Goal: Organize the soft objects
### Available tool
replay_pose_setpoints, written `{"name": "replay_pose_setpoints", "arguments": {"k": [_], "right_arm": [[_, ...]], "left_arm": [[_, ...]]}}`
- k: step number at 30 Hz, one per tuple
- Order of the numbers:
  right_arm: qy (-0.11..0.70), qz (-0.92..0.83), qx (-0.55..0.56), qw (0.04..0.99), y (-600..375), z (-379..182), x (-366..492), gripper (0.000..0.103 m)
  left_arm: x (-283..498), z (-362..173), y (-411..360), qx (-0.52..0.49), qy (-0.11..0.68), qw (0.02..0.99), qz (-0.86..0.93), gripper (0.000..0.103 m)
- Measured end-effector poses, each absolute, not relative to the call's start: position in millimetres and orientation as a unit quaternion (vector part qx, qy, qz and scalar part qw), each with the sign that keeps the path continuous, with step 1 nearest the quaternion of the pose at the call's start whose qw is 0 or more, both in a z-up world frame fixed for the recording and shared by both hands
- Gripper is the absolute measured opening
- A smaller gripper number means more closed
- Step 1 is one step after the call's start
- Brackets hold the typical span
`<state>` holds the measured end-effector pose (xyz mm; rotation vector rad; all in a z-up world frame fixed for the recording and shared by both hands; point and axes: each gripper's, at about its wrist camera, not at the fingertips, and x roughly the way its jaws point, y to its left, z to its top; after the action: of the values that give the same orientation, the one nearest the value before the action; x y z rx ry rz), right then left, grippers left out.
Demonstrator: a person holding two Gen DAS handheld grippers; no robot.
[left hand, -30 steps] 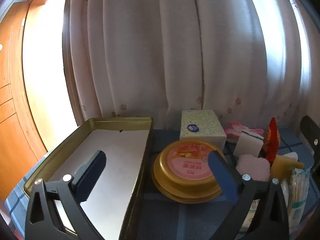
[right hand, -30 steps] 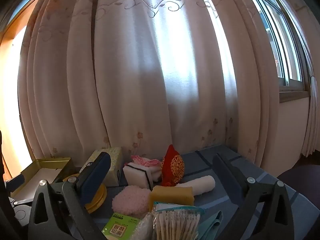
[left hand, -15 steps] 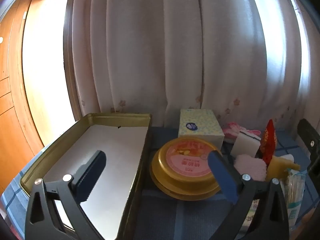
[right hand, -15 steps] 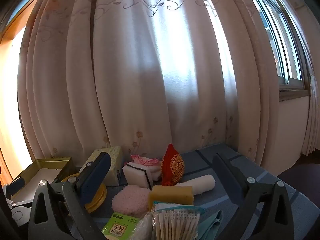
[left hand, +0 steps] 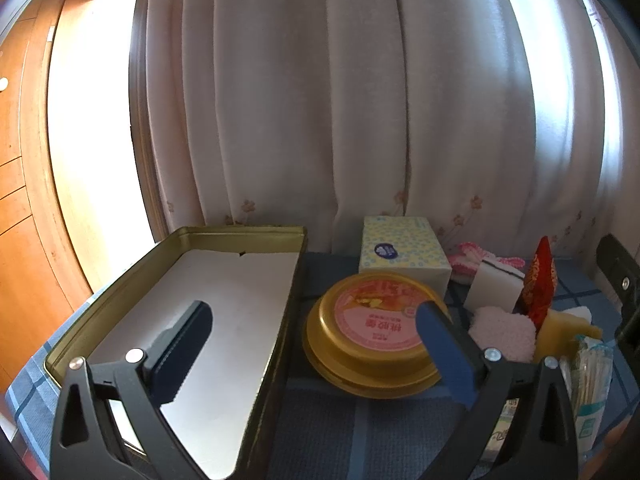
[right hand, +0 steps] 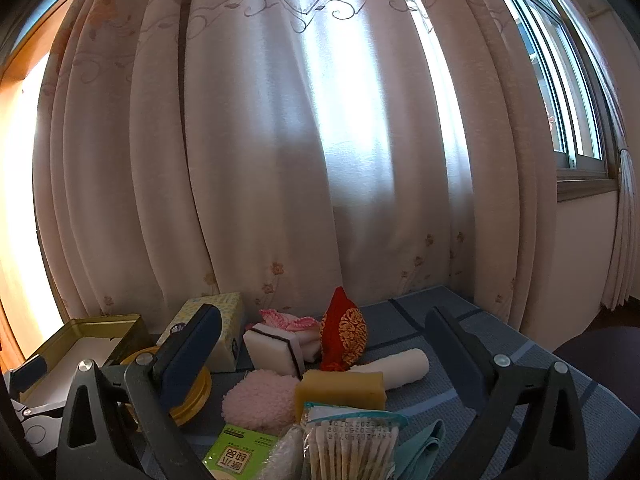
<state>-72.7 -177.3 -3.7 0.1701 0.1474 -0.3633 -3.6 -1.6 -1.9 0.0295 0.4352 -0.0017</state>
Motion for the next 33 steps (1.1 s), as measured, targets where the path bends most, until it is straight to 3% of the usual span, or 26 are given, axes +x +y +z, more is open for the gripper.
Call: {"name": "replay_pose_setpoints", "arguments": {"k": [33], "right_arm": [[0.065,-0.187,0.115,0.974,-187,-1,-81,0.102]], "left_arm": [[-16,-3,-14,0.033,0.23,0.973,-0.007,0.103]]}}
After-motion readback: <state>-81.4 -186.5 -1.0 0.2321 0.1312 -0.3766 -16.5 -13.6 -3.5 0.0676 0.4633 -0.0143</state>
